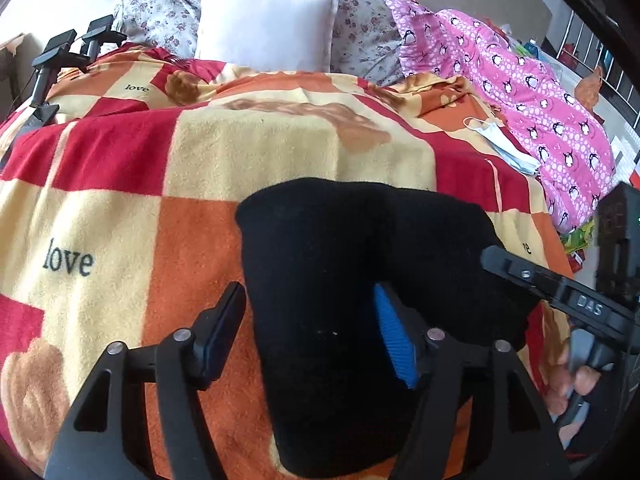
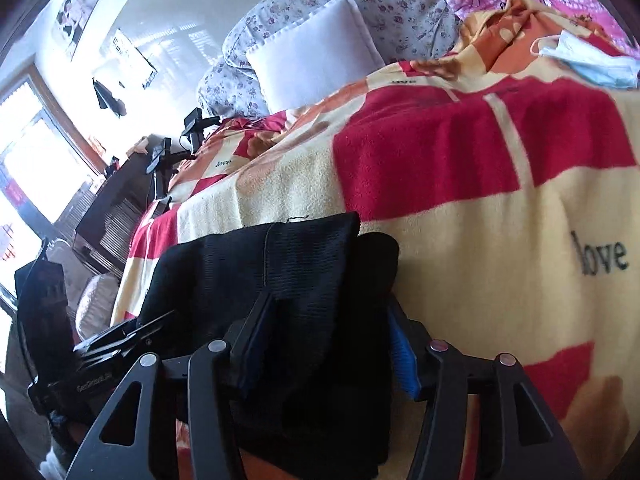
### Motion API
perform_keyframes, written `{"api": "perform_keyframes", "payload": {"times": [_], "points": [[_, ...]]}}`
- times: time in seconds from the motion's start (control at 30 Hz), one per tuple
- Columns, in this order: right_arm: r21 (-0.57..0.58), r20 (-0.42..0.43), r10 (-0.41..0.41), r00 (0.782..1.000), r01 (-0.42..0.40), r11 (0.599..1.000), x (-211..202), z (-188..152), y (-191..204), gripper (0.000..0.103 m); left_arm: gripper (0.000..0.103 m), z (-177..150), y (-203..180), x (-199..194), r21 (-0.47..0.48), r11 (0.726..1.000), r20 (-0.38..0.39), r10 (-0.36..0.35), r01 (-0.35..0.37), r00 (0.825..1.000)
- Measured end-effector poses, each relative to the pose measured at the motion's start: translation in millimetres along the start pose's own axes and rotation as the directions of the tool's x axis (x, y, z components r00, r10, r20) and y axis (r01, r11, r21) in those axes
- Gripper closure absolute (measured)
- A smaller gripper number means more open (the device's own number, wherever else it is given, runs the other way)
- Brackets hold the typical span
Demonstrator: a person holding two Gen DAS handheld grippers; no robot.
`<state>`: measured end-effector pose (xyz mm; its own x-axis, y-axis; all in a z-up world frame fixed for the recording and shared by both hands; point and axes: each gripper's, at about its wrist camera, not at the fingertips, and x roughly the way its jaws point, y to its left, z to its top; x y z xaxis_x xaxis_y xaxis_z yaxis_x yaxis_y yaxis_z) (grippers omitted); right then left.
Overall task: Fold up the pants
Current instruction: 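Release the bundle and pull both grippers back from it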
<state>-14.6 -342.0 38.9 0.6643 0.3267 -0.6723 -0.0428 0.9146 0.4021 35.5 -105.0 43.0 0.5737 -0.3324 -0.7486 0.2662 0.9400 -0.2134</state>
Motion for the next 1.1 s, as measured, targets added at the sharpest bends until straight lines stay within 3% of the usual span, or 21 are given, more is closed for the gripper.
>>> {"api": "perform_keyframes", "payload": {"times": [0.13,0.27,0.4,0.53,0.7,0.8,1.1], "points": [[-0.071,0.047,0.014,0.999,-0.010,0.997,-33,2,23,0.047,0.037,0,-9,-16,0.044,0.997,0.034,0.063,-0.064,0.997],[-0.164,0.046,0.021,0.999,-0.014,0.986,-39,-2,54,0.047,0.034,-2,-17,-14,0.088,0.988,0.044,0.125,-0.128,0.991],[-0.238,-0.009,-0.090,0.996,0.085,0.967,-20,-24,65,0.047,0.030,-5,-18,-7,0.084,0.987,0.050,0.135,-0.139,0.990],[-0.270,0.030,-0.127,0.991,0.130,0.954,-14,-41,59,0.047,0.028,-6,-20,-5,0.078,0.985,0.074,0.146,-0.151,0.987],[-0.225,0.037,-0.083,0.996,0.089,0.970,-27,-36,57,0.046,0.028,-8,-21,-9,0.067,0.983,0.098,0.165,-0.172,0.981],[-0.199,0.064,-0.051,0.997,0.063,0.978,-41,-36,59,0.037,0.027,-13,-23,-15,0.071,0.980,0.107,0.179,-0.187,0.978],[-0.163,0.091,-0.085,0.992,0.099,0.982,-61,-47,61,0.030,0.023,-35,-34,-44,0.088,0.964,0.171,0.234,-0.251,0.957]]}}
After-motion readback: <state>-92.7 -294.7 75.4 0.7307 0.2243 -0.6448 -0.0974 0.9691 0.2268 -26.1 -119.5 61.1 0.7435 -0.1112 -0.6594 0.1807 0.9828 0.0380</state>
